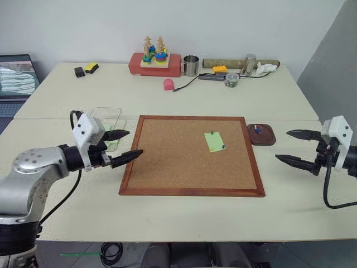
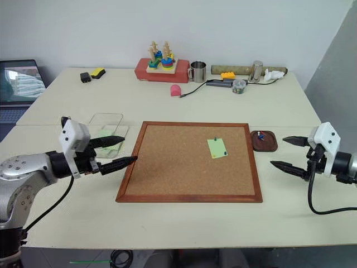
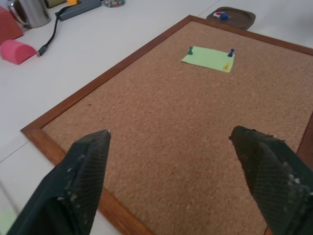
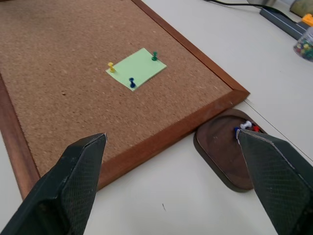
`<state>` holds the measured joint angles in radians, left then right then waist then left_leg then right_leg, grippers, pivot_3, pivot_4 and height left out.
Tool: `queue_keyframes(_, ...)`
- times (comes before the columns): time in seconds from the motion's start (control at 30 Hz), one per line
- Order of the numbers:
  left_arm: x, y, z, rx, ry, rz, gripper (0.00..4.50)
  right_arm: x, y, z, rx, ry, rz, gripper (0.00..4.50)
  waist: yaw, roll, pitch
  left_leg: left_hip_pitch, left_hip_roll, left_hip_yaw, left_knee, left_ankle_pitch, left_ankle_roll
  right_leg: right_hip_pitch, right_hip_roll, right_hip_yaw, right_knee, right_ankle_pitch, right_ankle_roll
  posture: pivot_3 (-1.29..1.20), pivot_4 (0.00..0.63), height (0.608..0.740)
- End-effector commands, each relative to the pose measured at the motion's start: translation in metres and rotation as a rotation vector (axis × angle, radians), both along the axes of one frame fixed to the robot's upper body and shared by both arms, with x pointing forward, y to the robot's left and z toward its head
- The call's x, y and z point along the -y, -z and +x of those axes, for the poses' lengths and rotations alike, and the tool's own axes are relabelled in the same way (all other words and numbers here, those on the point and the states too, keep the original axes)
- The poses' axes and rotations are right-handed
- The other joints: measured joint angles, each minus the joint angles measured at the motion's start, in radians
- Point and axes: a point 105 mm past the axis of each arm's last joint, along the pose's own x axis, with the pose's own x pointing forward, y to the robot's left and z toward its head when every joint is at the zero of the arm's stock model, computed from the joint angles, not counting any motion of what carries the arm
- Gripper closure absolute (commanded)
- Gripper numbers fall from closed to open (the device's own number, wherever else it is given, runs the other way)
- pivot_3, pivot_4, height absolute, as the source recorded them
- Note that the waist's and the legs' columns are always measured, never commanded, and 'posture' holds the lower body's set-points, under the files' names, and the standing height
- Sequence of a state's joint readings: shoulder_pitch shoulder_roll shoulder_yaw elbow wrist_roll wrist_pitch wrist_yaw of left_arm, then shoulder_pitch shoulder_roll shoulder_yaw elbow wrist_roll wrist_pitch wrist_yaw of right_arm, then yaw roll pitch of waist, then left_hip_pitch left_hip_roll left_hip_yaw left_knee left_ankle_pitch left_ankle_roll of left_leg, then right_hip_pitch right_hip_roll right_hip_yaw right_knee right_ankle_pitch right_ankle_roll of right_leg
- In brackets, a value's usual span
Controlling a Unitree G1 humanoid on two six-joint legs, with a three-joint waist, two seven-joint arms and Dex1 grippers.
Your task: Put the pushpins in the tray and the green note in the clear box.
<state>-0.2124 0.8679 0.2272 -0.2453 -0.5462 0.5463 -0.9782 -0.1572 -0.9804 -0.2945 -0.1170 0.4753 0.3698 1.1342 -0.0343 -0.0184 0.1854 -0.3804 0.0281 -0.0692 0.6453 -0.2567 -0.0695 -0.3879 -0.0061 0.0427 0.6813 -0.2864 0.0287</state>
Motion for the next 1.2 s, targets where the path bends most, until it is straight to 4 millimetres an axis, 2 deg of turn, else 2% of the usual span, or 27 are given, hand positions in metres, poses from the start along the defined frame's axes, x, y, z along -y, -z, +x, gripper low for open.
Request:
queue_keyframes(0.03, 0.019, -0.003, 0.004, 0.020, 0.066, -0.014, 1.25, -0.014, -0.011, -0.007, 0.025, -0.053, 0.014, 0.00, 0.002, 0.000, 0.000, 0.000, 0.000, 0.000, 0.000, 0.000, 0.000, 0.000, 0.000, 0.000, 0.000, 0.000, 0.000, 0.00, 0.150, 0.740)
queue_keyframes(0.07, 0.026, 0.001, 0.006, 0.015, 0.083, -0.016, 1.57, -0.020, -0.011, -0.008, 0.025, -0.070, 0.026, 0.00, 0.003, 0.000, 0.000, 0.000, 0.000, 0.000, 0.000, 0.000, 0.000, 0.000, 0.000, 0.000, 0.000, 0.000, 0.000, 0.00, 0.150, 0.740)
queue_keyframes(0.17, 0.041, 0.011, 0.011, 0.001, 0.121, -0.029, 2.00, -0.036, -0.010, -0.007, 0.030, -0.103, 0.058, 0.00, 0.003, 0.000, 0.000, 0.000, 0.000, 0.000, 0.000, 0.000, 0.000, 0.000, 0.000, 0.000, 0.000, 0.000, 0.000, 0.00, 0.150, 0.740)
queue_keyframes(0.33, 0.068, 0.033, 0.031, 0.001, 0.152, -0.023, 3.01, -0.067, -0.006, -0.001, 0.037, -0.155, 0.132, 0.00, 0.002, 0.000, 0.000, 0.000, 0.000, 0.000, 0.001, 0.000, 0.000, 0.001, 0.001, 0.000, 0.000, 0.001, 0.001, 0.00, 0.150, 0.740)
queue_keyframes(0.4, 0.079, 0.041, 0.040, 0.004, 0.157, -0.031, 3.38, -0.081, -0.004, 0.005, 0.044, -0.171, 0.160, 0.00, 0.002, 0.000, 0.000, 0.000, 0.000, 0.000, 0.001, 0.000, 0.000, 0.000, 0.001, 0.000, 0.000, 0.001, 0.001, 0.00, 0.150, 0.740)
queue_keyframes(0.5, 0.086, 0.047, 0.047, 0.005, 0.152, -0.047, 3.93, -0.092, -0.004, 0.013, 0.056, -0.174, 0.176, 0.00, 0.002, 0.000, 0.000, -0.001, 0.000, 0.000, 0.001, 0.000, 0.000, 0.000, 0.001, 0.001, 0.000, 0.001, 0.001, 0.00, 0.150, 0.740)
queue_keyframes(0.57, 0.089, 0.055, 0.054, -0.003, 0.142, -0.059, 4.34, -0.101, -0.001, 0.028, 0.070, -0.135, 0.177, 0.00, 0.001, 0.000, 0.000, -0.001, 0.000, 0.000, 0.001, 0.000, 0.000, 0.000, 0.001, 0.001, 0.000, 0.001, 0.001, 0.00, 0.150, 0.740)
queue_keyframes(0.93, 0.087, 0.091, 0.060, -0.083, 0.117, -0.072, 4.42, -0.131, 0.014, 0.097, 0.039, -0.024, 0.145, 0.00, 0.001, 0.000, 0.000, -0.001, 0.000, -0.001, 0.001, 0.000, 0.000, -0.001, 0.002, 0.000, 0.001, 0.001, 0.000, 0.00, 0.150, 0.740)
queue_keyframes(1.2, 0.089, 0.094, 0.060, -0.083, 0.101, -0.094, 4.42, -0.144, 0.034, 0.126, 0.016, 0.003, 0.115, 0.00, 0.001, 0.000, 0.000, -0.001, 0.000, -0.001, 0.001, 0.000, 0.000, -0.001, 0.001, 0.000, 0.001, 0.001, 0.000, 0.00, 0.150, 0.740)
